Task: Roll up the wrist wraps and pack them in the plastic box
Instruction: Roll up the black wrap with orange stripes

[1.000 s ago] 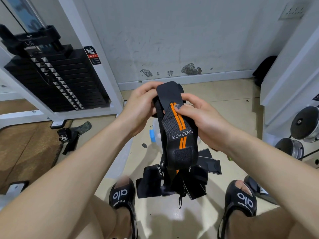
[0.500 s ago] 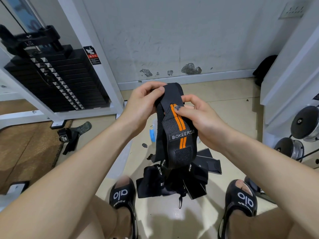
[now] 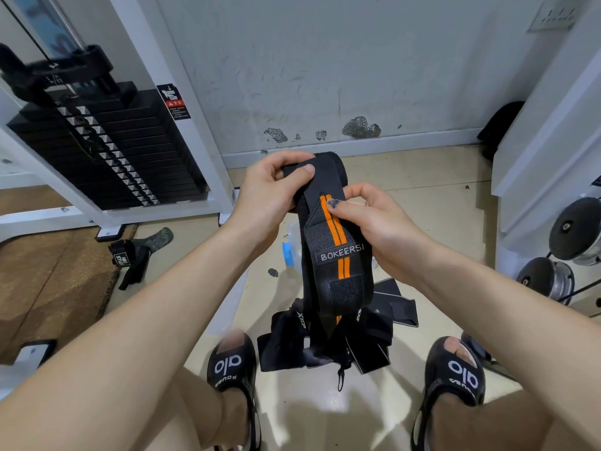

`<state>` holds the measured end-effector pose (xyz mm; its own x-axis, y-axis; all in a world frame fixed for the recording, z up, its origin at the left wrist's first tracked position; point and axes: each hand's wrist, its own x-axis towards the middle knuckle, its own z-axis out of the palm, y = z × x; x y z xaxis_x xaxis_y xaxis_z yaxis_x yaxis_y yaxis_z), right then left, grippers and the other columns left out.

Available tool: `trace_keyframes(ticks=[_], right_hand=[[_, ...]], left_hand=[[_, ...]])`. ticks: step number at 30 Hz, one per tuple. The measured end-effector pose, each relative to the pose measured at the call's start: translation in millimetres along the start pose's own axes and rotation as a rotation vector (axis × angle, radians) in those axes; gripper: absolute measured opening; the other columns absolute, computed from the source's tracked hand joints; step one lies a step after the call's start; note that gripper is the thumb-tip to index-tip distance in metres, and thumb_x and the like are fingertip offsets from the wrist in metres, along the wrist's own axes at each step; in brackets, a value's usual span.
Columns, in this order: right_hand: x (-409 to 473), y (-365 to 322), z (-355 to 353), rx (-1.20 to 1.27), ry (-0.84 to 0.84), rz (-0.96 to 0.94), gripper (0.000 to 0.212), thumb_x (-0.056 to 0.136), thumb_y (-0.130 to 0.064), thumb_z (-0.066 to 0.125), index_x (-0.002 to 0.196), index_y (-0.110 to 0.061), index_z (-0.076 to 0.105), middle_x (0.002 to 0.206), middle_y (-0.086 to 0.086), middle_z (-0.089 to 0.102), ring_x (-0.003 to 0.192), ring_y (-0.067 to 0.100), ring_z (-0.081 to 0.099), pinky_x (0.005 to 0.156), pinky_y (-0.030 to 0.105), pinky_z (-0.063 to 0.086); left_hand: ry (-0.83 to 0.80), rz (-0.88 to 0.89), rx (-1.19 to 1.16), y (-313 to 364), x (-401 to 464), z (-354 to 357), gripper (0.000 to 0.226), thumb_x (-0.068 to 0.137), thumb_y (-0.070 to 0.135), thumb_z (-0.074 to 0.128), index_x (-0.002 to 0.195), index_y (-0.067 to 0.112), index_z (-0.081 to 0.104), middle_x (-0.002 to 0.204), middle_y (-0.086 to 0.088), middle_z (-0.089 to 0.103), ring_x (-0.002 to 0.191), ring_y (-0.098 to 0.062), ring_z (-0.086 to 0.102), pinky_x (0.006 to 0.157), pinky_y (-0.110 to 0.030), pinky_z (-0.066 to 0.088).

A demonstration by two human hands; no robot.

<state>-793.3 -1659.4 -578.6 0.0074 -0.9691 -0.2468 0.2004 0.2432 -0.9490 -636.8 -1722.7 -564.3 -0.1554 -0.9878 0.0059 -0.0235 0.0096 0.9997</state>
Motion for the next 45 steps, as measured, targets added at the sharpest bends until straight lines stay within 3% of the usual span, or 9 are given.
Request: trace_keyframes(ticks=[8, 14, 20, 24, 27, 33, 38, 42, 45], right_hand=[[7, 7, -5, -0.106, 0.047, -0.056, 0.023, 0.095, -0.019, 0.073, 0.106, -0.014, 0.053, 0.089, 0.005, 0.076, 0.072, 0.017, 0.071, 0.066, 0.031, 0.057], [10, 10, -9, -0.195, 0.069, -0.073, 0.055, 0.093, -0.024, 0.076, 0.136, -0.018, 0.042, 0.104, 0.002, 0.079, 0.093, 0.019, 0.077, 0.086, 0.038, 0.06], [8, 10, -9, -0.28, -0.023, -0.103, 0.019, 0.1, -0.019, 0.066, 0.117, -0.011, 0.066, 0.093, 0.006, 0.08, 0.09, 0.022, 0.078, 0.084, 0.037, 0.062], [9, 11, -8, -0.28, -0.021, -0.107, 0.016, 0.1, -0.018, 0.065, 0.114, -0.009, 0.066, 0.092, 0.009, 0.08, 0.09, 0.024, 0.078, 0.084, 0.039, 0.063], [9, 11, -5, -0.177, -0.011, -0.127, 0.01, 0.1, -0.01, 0.064, 0.109, -0.007, 0.068, 0.089, 0.007, 0.08, 0.082, 0.017, 0.076, 0.071, 0.028, 0.061], [9, 4, -1, -0.058, -0.012, -0.148, 0.016, 0.101, -0.012, 0.064, 0.11, 0.0, 0.068, 0.092, 0.014, 0.077, 0.081, 0.019, 0.074, 0.072, 0.029, 0.06], [11, 6, -1, -0.184, -0.019, -0.149, 0.021, 0.099, -0.019, 0.067, 0.112, -0.003, 0.069, 0.093, 0.017, 0.077, 0.084, 0.022, 0.071, 0.08, 0.036, 0.06], [11, 9, -2, -0.41, -0.014, -0.153, 0.025, 0.096, -0.03, 0.071, 0.094, -0.005, 0.07, 0.069, 0.012, 0.041, 0.071, 0.02, 0.043, 0.073, 0.034, 0.04], [11, 9, 0, -0.356, -0.036, -0.135, 0.022, 0.1, -0.031, 0.065, 0.107, -0.01, 0.068, 0.099, 0.017, 0.071, 0.086, 0.021, 0.068, 0.084, 0.034, 0.055]], left_hand=[[0.049, -0.03, -0.024, 5, 3, 0, 0.015, 0.095, 0.002, 0.069, 0.104, 0.013, 0.073, 0.093, -0.011, 0.071, 0.079, -0.018, 0.071, 0.074, -0.037, 0.058], [0.052, -0.048, -0.042, 7, 2, 0, 0.016, 0.095, 0.002, 0.068, 0.106, 0.012, 0.073, 0.093, -0.008, 0.073, 0.078, -0.017, 0.072, 0.073, -0.035, 0.059], [0.099, -0.084, -0.094, 10, -1, -1, 0.022, 0.095, 0.006, 0.071, 0.116, 0.012, 0.069, 0.113, -0.025, 0.072, 0.084, -0.023, 0.07, 0.079, -0.041, 0.055], [0.139, -0.084, -0.149, 8, -3, 2, 0.034, 0.097, 0.009, 0.07, 0.128, 0.01, 0.058, 0.098, -0.012, 0.073, 0.076, -0.017, 0.071, 0.066, -0.029, 0.057], [0.148, -0.136, -0.203, 5, -7, 10, 0.046, 0.098, 0.019, 0.071, 0.138, 0.013, 0.049, 0.096, -0.004, 0.072, 0.073, -0.011, 0.072, 0.066, -0.028, 0.058], [0.021, 0.147, 0.17, -10, -10, 11, 0.059, 0.094, 0.038, 0.068, 0.147, 0.045, 0.041, 0.143, 0.004, 0.059, 0.125, -0.01, 0.062, 0.106, -0.038, 0.052], [0.059, 0.224, 0.169, -6, -5, 9, 0.018, 0.099, 0.007, 0.064, 0.114, 0.014, 0.071, 0.107, 0.004, 0.072, 0.094, -0.005, 0.068, 0.082, -0.023, 0.055], [0.14, 0.119, 0.025, -3, 3, 7, 0.013, 0.099, 0.005, 0.063, 0.105, 0.012, 0.072, 0.086, 0.002, 0.069, 0.072, -0.01, 0.064, 0.067, -0.026, 0.054], [0.161, 0.034, -0.105, -1, 4, 8, 0.015, 0.102, 0.007, 0.06, 0.113, 0.008, 0.071, 0.085, -0.003, 0.066, 0.072, -0.015, 0.063, 0.068, -0.031, 0.057]])
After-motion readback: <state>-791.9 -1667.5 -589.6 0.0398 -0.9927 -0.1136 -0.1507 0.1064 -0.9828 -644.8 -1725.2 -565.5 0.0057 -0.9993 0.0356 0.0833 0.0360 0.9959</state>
